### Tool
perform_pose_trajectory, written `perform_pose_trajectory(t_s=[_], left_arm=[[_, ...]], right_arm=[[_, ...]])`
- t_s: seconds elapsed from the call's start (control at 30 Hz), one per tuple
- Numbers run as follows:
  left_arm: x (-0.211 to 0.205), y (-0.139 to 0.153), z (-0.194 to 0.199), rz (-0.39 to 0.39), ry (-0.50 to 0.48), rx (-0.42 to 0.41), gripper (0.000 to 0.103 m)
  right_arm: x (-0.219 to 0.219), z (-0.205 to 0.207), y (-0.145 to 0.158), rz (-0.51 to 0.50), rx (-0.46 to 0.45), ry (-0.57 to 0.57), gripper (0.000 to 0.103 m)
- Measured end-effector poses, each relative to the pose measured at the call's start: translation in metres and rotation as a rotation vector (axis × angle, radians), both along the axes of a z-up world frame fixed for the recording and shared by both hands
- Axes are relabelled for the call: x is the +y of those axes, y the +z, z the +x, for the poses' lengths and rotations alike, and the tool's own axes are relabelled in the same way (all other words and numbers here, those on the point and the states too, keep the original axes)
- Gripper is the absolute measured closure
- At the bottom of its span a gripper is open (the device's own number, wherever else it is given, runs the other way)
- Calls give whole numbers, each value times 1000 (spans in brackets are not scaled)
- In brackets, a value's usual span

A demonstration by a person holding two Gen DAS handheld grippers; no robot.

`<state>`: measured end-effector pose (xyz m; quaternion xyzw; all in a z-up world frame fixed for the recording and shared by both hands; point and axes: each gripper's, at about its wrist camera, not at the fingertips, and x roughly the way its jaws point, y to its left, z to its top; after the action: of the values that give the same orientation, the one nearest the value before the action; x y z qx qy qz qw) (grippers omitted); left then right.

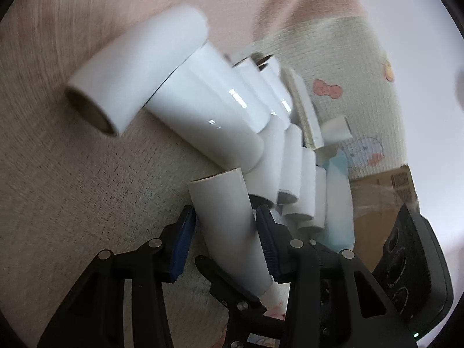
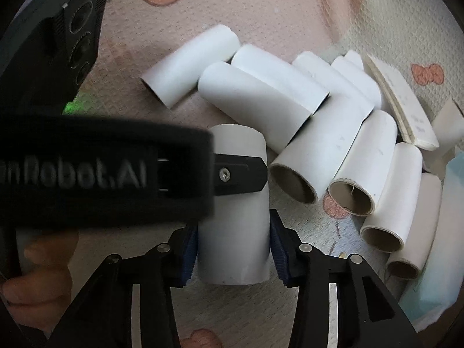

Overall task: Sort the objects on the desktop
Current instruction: 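Close the right gripper around one white cardboard tube, then lift the held tube and carry it over the open cardboard box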

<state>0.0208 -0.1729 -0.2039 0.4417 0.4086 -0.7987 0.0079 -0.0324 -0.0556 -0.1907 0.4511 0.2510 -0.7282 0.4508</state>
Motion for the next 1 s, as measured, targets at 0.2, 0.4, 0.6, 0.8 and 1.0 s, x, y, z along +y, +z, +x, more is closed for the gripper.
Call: perform_pose_trajectory(t_s=[0.2,0.4,0.6,0.8,1.0], left_arm=[[11,38,2,-108,-64,67,56],[23,77,2,-194,-142,133,56],[43,127,6,-325,-209,253,56],[67,164,2,-414,-266,336,56],[89,192,-12,-417,-340,374,56]], right_arm=[[8,1,30,-73,53,-18,61],[20,-5,61,-130,102,-35,61],[22,-8,100,-220,129,-79,61],[51,19,128,-240,189,-99,60],[75,8,145,-269,169,-166,60]])
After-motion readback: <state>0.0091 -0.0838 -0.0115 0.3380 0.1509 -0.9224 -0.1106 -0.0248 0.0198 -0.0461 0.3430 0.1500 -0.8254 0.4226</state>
